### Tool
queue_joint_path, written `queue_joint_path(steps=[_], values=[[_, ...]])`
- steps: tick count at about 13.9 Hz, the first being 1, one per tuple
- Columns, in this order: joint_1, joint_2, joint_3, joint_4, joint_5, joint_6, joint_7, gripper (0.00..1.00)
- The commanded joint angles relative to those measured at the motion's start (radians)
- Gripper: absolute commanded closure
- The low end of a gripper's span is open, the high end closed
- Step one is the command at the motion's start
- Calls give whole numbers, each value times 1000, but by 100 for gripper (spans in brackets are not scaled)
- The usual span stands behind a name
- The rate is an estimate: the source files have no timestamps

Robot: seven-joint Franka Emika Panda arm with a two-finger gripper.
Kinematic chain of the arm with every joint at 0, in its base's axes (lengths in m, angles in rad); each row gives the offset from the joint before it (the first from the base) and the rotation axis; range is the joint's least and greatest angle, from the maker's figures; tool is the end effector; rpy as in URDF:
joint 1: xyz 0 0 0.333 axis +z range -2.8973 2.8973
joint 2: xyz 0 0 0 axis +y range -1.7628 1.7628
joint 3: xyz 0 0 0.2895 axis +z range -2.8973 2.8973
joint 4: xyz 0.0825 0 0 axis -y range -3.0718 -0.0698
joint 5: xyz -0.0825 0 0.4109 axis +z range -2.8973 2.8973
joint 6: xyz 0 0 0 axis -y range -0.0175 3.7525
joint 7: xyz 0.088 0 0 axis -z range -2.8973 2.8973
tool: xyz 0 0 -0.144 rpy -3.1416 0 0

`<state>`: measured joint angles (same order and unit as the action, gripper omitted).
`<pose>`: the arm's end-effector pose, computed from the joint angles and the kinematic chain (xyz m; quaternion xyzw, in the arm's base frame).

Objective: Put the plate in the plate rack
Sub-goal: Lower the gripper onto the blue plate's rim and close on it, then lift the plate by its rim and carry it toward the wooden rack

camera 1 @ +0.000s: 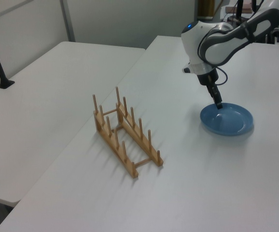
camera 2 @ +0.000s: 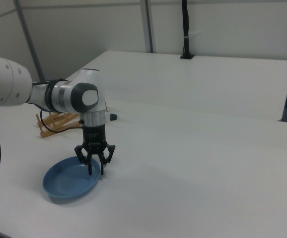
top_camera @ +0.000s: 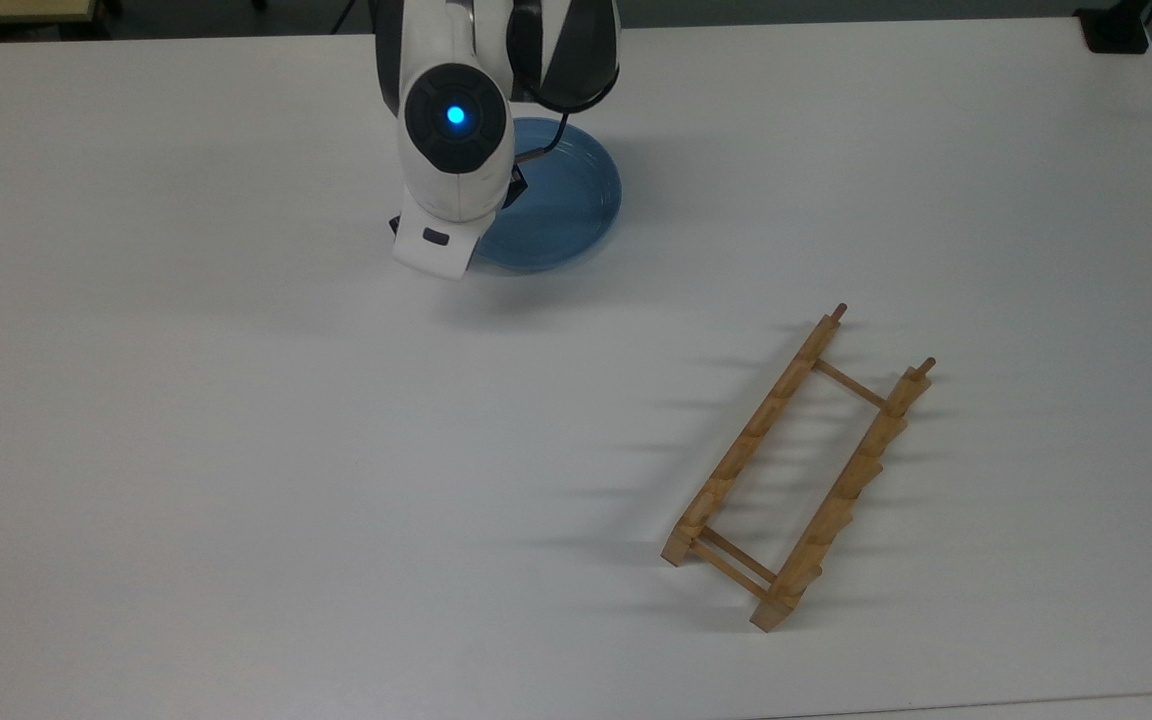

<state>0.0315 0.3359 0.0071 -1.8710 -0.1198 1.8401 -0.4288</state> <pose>0.5839 0.0087 0.2360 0.9488 0.2528 -0.1888 0.0164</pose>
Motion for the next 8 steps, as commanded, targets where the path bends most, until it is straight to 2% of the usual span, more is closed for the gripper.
queue_joint_path(steps=[1, 3, 4, 6, 8], values=[[16, 5, -2, -11, -26, 28, -7, 71], [16, 9, -2, -7, -26, 27, -5, 92], [15, 6, -2, -4, -26, 21, -7, 100], [10, -1, -2, 33, -26, -7, -11, 100], [8, -12, -2, 111, -24, -76, -13, 100]])
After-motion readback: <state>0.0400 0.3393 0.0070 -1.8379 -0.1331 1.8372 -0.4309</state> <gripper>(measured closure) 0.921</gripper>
